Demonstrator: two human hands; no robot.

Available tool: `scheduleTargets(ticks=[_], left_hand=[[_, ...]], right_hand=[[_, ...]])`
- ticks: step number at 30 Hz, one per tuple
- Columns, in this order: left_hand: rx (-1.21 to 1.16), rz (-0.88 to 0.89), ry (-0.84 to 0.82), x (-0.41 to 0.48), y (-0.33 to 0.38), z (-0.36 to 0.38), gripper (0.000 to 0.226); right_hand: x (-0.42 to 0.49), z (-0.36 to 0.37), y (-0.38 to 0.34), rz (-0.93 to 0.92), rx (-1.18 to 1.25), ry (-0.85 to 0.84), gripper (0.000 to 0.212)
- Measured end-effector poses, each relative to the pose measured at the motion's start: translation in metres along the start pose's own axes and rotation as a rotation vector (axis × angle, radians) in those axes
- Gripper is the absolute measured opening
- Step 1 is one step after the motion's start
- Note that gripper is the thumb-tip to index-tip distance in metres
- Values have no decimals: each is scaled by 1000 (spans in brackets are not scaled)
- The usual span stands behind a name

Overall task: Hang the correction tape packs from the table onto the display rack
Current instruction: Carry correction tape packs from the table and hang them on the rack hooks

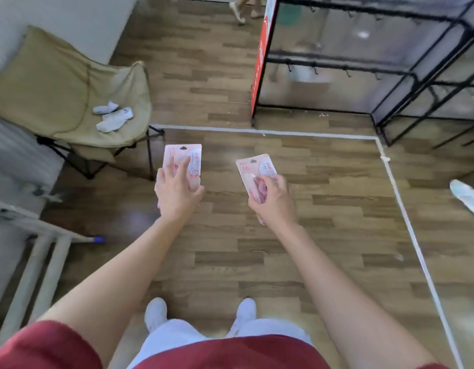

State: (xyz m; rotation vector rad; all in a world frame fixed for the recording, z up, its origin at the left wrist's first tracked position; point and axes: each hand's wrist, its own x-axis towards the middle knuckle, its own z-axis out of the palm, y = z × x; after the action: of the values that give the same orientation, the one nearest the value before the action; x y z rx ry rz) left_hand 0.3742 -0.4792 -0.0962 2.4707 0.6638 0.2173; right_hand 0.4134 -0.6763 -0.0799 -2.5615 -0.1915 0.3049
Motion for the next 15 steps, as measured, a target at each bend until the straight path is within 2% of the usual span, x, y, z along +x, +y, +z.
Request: scheduleTargets(ticks=[9,15], left_hand=[[-18,121,-136,34,135,90,68],[-87,174,-137,103,218,135,68]], right_hand=[[49,-76,114,164,-11,135,53],[130,-131,153,155,-52,271,56]])
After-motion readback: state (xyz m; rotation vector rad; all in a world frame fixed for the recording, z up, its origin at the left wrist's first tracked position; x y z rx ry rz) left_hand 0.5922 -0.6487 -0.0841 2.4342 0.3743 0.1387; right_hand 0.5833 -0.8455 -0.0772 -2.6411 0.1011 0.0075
